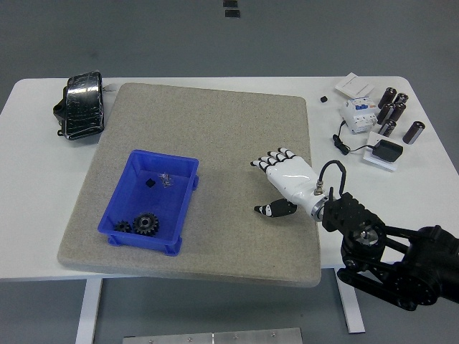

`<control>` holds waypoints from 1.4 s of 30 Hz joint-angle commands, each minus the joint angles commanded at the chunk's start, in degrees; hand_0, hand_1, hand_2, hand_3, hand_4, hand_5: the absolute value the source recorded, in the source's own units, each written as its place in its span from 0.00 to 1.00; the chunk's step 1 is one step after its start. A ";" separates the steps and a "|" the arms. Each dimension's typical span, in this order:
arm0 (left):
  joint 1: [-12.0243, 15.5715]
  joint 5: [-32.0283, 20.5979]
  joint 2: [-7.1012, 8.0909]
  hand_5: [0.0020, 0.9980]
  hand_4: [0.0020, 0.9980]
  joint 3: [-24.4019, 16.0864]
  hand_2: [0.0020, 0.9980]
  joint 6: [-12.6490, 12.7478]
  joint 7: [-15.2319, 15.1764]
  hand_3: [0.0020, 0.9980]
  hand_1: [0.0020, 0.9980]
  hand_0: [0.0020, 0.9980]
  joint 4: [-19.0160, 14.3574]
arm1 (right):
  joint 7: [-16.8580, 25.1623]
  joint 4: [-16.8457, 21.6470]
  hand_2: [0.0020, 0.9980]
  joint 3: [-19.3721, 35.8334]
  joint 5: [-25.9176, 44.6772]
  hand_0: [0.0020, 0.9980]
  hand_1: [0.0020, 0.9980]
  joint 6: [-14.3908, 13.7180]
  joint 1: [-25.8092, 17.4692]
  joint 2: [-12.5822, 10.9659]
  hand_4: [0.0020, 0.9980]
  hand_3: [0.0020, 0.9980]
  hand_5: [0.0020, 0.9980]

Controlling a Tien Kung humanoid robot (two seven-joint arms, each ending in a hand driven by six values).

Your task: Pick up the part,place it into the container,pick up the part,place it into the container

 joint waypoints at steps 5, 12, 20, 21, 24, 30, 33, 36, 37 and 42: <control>-0.02 -0.04 0.05 0.35 0.72 0.14 0.65 -0.03 -0.06 0.57 0.66 0.68 -0.01 | 0.28 -1.83 0.94 -1.74 0.64 0.96 0.96 -0.80 0.87 0.62 0.91 0.93 0.48; 0.01 -0.11 0.02 0.35 0.72 0.30 0.65 -0.08 -0.10 0.57 0.66 0.68 -0.01 | 0.26 -4.62 0.94 -2.90 1.53 0.96 0.96 -1.10 1.57 1.53 0.91 0.93 0.47; -0.02 0.05 0.04 0.35 0.72 0.23 0.65 -0.11 -0.07 0.57 0.66 0.68 -0.01 | 0.05 -5.59 0.94 -2.21 1.60 0.96 0.96 -1.20 2.40 1.74 0.91 0.93 0.48; -0.03 0.01 0.04 0.35 0.72 0.28 0.65 -0.12 -0.09 0.57 0.66 0.68 -0.01 | 0.04 -5.82 0.94 -2.12 1.65 0.96 0.96 -1.19 2.54 1.77 0.91 0.93 0.48; -0.08 -0.08 0.04 0.35 0.72 0.37 0.65 -0.13 -0.14 0.57 0.66 0.68 0.00 | 0.07 -6.56 0.94 -1.93 1.88 0.96 0.96 -1.11 2.92 1.84 0.91 0.94 0.48; -0.18 -0.25 0.12 0.35 0.73 0.51 0.65 -0.12 -0.23 0.57 0.66 0.68 0.03 | 0.02 -8.63 0.94 -1.70 2.57 0.96 0.96 -0.96 3.61 2.13 0.91 0.93 0.48; -0.17 -0.42 0.10 0.35 0.73 0.63 0.65 -0.12 -0.27 0.57 0.66 0.68 0.03 | -0.04 -9.11 0.94 -1.31 2.69 0.96 0.96 -1.07 3.69 2.19 0.91 0.93 0.48; -0.17 -0.55 0.07 0.34 0.73 0.72 0.65 -0.12 -0.30 0.57 0.66 0.68 0.02 | -0.10 -9.38 0.94 -1.09 2.75 0.96 0.96 -1.27 3.86 2.27 0.91 0.93 0.48; -0.18 -0.59 0.06 0.34 0.73 0.75 0.65 -0.12 -0.32 0.57 0.66 0.68 0.03 | -0.13 -9.41 0.94 -0.99 2.76 0.96 0.96 -1.33 3.91 2.32 0.91 0.93 0.48; -0.25 -0.74 0.02 0.35 0.73 0.85 0.65 -0.12 -0.40 0.57 0.66 0.68 0.06 | -0.17 -8.09 0.94 1.46 3.35 0.96 0.95 -2.05 3.60 2.20 0.91 0.93 0.48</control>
